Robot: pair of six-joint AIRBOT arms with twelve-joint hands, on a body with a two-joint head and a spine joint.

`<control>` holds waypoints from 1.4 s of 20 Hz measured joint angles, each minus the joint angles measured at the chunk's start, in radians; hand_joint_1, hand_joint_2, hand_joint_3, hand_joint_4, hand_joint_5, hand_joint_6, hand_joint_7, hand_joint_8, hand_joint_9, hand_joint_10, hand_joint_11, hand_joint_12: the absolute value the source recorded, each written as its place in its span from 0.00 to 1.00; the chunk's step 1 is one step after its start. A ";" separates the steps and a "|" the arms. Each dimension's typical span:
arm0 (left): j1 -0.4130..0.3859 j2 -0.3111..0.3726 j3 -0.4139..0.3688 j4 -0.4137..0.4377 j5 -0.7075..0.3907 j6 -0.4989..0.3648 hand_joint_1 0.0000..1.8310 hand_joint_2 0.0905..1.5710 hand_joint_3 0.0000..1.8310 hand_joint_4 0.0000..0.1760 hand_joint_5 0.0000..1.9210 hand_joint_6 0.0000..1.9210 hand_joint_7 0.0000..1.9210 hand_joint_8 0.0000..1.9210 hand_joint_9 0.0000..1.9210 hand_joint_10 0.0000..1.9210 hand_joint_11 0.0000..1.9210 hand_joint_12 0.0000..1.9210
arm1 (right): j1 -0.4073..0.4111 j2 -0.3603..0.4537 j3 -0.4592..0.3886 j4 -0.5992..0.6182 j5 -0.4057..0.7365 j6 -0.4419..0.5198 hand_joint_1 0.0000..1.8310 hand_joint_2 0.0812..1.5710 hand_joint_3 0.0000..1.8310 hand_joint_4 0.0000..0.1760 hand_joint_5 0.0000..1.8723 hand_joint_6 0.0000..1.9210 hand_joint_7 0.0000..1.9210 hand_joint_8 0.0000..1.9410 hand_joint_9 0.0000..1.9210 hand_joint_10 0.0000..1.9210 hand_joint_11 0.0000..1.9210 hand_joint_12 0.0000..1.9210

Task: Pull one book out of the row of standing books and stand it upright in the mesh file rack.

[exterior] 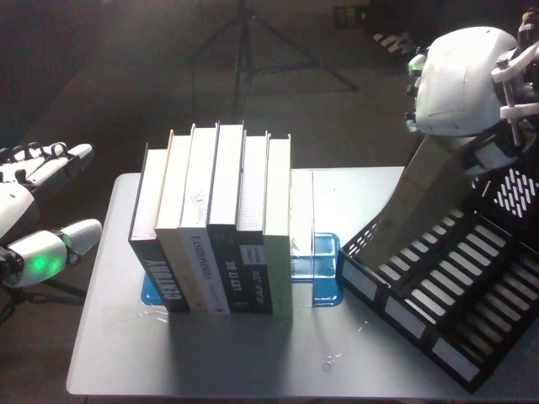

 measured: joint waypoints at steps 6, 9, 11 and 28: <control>0.000 -0.007 0.000 0.003 -0.001 -0.002 0.11 0.86 0.00 0.55 0.02 0.00 0.00 0.00 0.00 0.00 0.00 0.00 | -0.025 -0.038 0.089 0.000 0.002 0.068 0.68 0.84 0.01 0.00 0.31 0.77 0.30 0.83 0.26 0.94 0.21 1.00; 0.001 -0.007 0.002 0.003 -0.002 -0.003 0.10 0.86 0.00 0.63 0.01 0.00 0.00 0.00 0.00 0.00 0.00 0.00 | -0.029 -0.054 0.126 0.000 0.000 0.084 0.61 0.82 0.00 0.00 0.30 0.79 0.39 0.78 0.32 0.79 0.21 1.00; 0.001 -0.013 0.003 0.001 -0.006 -0.003 0.10 0.86 0.00 0.59 0.01 0.00 0.00 0.00 0.00 0.00 0.00 0.00 | -0.029 -0.063 0.148 0.000 -0.001 0.098 0.61 0.82 0.00 0.00 0.29 0.81 0.39 0.78 0.33 0.79 0.22 1.00; -0.003 -0.033 0.027 0.039 -0.020 -0.029 0.10 0.86 0.00 0.59 0.02 0.00 0.00 0.00 0.00 0.00 0.00 0.00 | -0.044 -0.121 0.299 0.000 0.009 0.168 0.61 0.83 0.00 0.00 0.29 0.81 0.38 0.78 0.33 0.78 0.22 1.00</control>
